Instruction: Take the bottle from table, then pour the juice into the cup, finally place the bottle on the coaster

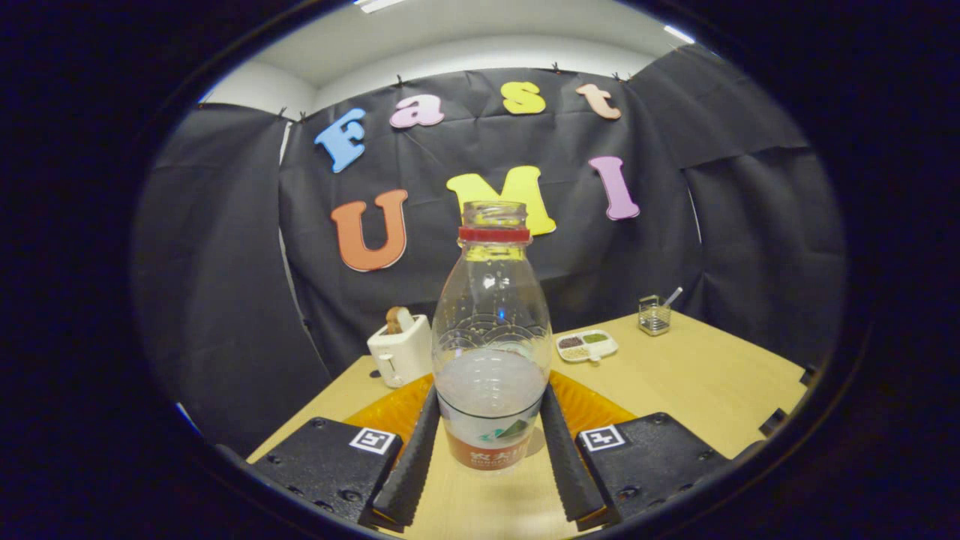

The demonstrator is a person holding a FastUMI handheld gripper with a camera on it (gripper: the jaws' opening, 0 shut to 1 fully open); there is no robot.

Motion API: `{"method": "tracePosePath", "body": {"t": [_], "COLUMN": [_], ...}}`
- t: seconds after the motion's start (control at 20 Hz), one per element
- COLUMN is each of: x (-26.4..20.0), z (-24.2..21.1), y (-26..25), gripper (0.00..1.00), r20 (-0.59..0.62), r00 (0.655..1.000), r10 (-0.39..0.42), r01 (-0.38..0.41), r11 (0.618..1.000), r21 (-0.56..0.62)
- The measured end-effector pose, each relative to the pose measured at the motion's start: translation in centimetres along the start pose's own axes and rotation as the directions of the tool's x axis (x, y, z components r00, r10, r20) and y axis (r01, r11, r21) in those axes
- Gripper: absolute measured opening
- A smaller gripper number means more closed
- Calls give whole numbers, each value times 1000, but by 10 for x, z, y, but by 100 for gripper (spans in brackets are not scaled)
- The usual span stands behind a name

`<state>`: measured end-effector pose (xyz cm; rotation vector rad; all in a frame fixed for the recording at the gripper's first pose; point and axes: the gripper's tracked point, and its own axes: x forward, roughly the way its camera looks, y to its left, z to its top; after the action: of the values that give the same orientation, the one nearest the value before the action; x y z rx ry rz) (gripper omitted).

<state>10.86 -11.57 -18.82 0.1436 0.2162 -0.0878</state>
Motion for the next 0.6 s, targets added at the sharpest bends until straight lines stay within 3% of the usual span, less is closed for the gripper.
{"method": "tracePosePath", "body": {"t": [0.6], "x": [110], "z": [-55], "y": [-22], "gripper": [76], "r20": [-58], "r00": [996], "r10": [-64], "r01": [59], "r11": [996], "r21": [-72]}}
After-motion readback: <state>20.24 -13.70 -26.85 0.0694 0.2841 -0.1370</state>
